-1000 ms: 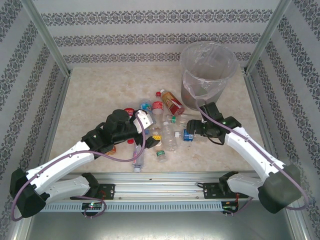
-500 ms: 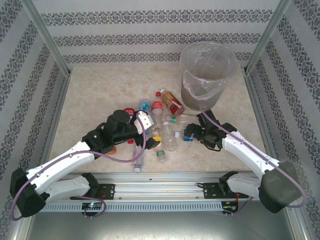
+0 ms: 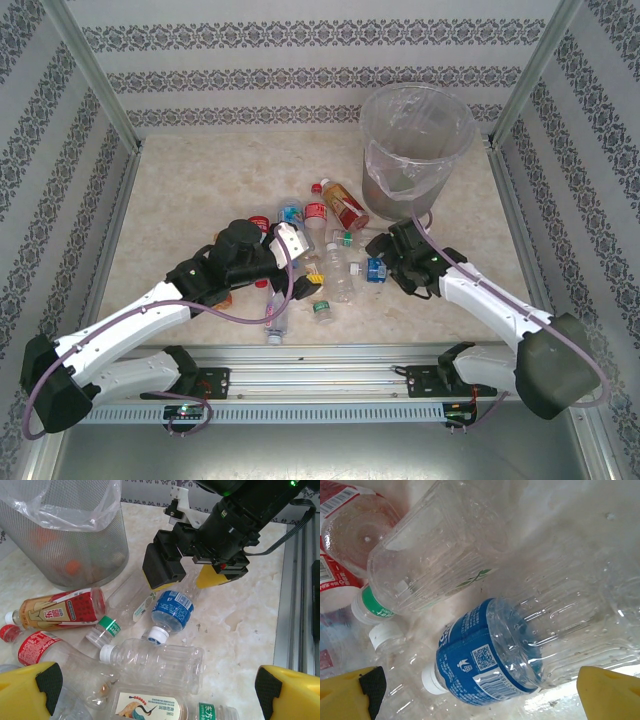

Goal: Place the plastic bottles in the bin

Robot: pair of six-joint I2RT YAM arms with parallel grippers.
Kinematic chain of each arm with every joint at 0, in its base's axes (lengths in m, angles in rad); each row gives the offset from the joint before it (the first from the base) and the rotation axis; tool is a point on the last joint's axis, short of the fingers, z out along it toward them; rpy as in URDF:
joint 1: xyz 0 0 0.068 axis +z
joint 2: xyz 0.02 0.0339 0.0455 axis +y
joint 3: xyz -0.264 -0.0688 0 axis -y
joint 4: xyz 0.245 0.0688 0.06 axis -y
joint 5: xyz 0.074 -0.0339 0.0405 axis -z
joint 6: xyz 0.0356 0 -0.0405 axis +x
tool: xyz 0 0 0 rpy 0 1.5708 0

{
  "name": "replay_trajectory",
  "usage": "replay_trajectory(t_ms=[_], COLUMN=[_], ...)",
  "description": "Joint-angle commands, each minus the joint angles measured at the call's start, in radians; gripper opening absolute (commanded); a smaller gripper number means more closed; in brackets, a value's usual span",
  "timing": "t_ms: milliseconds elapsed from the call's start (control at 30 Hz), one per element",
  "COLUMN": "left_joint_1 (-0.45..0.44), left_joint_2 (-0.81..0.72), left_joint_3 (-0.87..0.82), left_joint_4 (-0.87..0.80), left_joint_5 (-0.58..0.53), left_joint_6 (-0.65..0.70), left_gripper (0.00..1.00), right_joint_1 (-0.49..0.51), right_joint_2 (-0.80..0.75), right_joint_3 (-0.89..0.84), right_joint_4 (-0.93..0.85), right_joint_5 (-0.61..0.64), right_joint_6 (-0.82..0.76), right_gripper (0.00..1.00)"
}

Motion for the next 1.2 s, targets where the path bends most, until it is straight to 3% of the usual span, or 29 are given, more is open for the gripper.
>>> replay_trajectory(t_ms=[0,233,567,767,933,1167], left_joint_1=[-0.01,-0.01,-0.01,-0.01,-0.01,-0.007], left_joint_2=[-0.002,-0.002,-0.007,-0.01,-0.014,-0.014], left_joint_3=[0.022,0.023,0.019,0.018,0.016,0.013], left_joint_4=[0.001,0.003,0.006,0.007,0.017,0.038], left_joint_5=[0.017,0.019,0.004,-0.004,-0.023,-0.057], left_joint_6=[-0.009,-0.01,-0.009,-0.009,-0.025,-0.057], left_gripper=[1.0,1.0,1.0,1.0,1.0,1.0], right_joint_1=[0.015,0.014,0.004,-0.002,-0.025,-0.079], right_joint_2=[0.0,0.009,0.117,0.165,0.048,-0.248], right_joint_3=[-0.036,-0.093,-0.082,-0.103,-0.131,-0.116], right_joint_4=[0.031,0.047,0.126,0.193,0.154,0.021], right_joint_5=[0.043,0.103,0.136,0.171,0.254,0.349], right_joint_6=[0.087,0.146,0.096,0.056,-0.059,-0.324], right_gripper=[0.97,0.9,0.83,0.7,0.55,0.5])
